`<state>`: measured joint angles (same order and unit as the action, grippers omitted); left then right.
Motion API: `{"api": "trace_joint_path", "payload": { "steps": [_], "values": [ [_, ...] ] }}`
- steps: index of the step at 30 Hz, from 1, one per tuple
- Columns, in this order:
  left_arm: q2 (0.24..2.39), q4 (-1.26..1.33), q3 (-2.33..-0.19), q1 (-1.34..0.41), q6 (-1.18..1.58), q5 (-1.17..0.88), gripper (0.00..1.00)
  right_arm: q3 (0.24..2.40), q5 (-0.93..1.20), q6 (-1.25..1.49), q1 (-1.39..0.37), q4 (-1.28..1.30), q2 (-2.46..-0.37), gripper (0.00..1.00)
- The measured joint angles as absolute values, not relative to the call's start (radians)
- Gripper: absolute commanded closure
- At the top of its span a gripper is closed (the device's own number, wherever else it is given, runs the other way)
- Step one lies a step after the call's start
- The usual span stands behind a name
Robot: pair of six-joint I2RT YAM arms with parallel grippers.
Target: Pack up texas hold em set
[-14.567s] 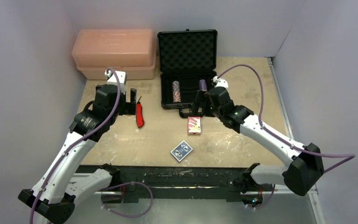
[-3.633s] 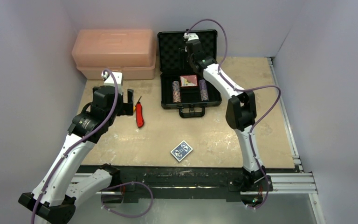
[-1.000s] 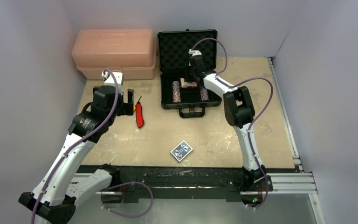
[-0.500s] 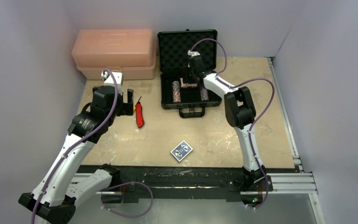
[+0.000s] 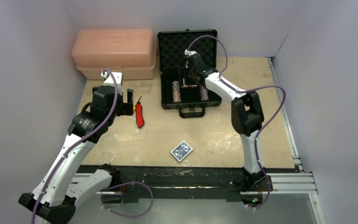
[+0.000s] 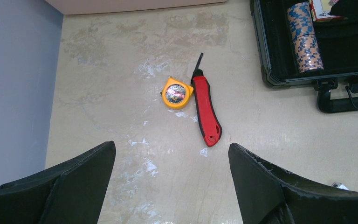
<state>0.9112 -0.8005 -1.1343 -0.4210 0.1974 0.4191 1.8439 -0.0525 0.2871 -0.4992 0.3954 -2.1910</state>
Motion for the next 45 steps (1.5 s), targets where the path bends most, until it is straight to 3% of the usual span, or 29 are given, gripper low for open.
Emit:
{"api": "trace_joint_path", "payload": {
  "steps": [17,22,37,45],
  "values": [
    [0.904,-0.801,-1.134,-0.421,0.197,0.420,0.09,1.595,-0.064,0.295,-0.553,0.382,-1.880,0.16],
    [0.903,-0.801,-1.134,-0.421,0.197,0.420,0.09,1.480,-0.067,0.302,-0.583,0.383,-1.792,0.02],
    [0.897,-0.801,-1.134,-0.421,0.197,0.424,0.09,1.179,-0.166,0.595,-0.618,0.389,-1.471,0.01],
    [0.896,-0.801,-1.134,-0.421,0.197,0.424,0.09,1.151,-0.187,0.717,-0.618,0.441,-1.470,0.01]
  ]
}}
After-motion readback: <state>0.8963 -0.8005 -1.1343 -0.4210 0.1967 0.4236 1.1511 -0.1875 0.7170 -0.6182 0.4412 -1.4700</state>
